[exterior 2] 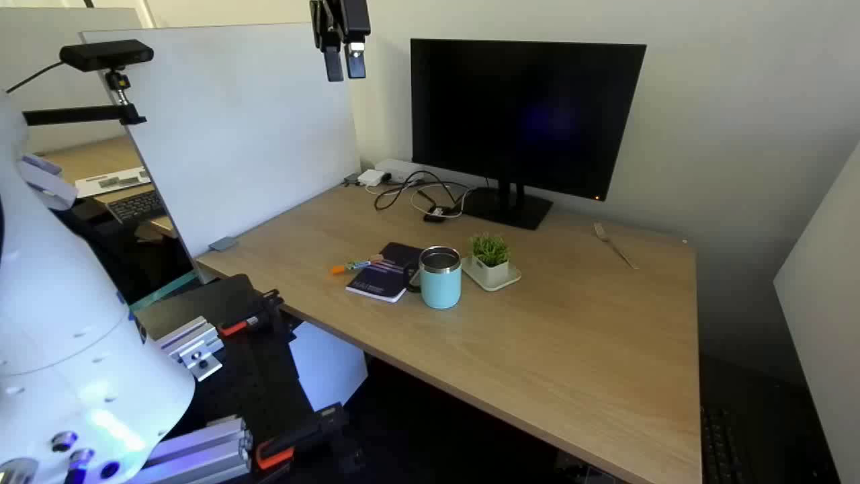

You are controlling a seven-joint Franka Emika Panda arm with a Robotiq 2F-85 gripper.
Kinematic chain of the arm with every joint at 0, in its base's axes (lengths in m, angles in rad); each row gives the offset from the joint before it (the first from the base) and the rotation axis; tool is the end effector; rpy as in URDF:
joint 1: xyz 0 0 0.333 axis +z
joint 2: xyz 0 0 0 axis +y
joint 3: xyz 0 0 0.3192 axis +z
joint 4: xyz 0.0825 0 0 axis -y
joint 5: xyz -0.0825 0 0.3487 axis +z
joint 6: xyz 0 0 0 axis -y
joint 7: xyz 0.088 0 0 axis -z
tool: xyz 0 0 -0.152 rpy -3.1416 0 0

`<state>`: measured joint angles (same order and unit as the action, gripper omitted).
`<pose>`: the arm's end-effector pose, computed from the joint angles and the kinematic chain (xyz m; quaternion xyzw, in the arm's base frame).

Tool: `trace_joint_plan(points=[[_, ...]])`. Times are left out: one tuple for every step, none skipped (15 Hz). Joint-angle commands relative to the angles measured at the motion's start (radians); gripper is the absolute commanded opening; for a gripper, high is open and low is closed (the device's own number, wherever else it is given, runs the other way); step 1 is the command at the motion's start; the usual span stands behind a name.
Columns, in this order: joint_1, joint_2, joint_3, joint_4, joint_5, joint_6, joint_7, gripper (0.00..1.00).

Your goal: Move the green thermos to the right

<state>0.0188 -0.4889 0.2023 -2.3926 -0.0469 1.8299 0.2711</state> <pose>0.3490 0.0760 0.4566 0.9962 -0.0315 -0.0241 0.0773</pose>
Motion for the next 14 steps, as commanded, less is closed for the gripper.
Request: trace_joint_plan(points=[[0.017,0.002,-0.015,0.002,-0.007,-0.002,0.007,1.0],[0.017,0.002,-0.014,0.002,-0.007,-0.002,0.007,1.0],[0.017,0.002,-0.014,0.002,-0.007,-0.002,0.007,1.0],[0.017,0.002,-0.014,0.002,-0.007,-0.002,0.007,1.0],[0.017,0.002,-0.014,0.002,-0.007,-0.002,0.007,1.0],[0.017,0.002,-0.014,0.002,-0.007,-0.002,0.007,1.0],[0.017,0.002,-0.014,0.002,-0.007,-0.002,0.007,1.0],[0.017,0.001,-0.014,0.002,-0.007,-0.002,0.007,1.0],[0.017,0.001,-0.014,0.002,-0.007,-0.002,0.007,1.0],[0.017,0.001,-0.014,0.002,-0.007,-0.002,0.007,1.0],[0.017,0.001,-0.014,0.002,-0.007,-0.002,0.007,1.0],[0.017,0.001,-0.014,0.002,-0.007,-0.002,0.007,1.0],[0.017,0.001,-0.014,0.002,-0.007,-0.002,0.007,1.0],[0.02,0.004,-0.019,-0.006,0.0,0.011,-0.003,1.0]])
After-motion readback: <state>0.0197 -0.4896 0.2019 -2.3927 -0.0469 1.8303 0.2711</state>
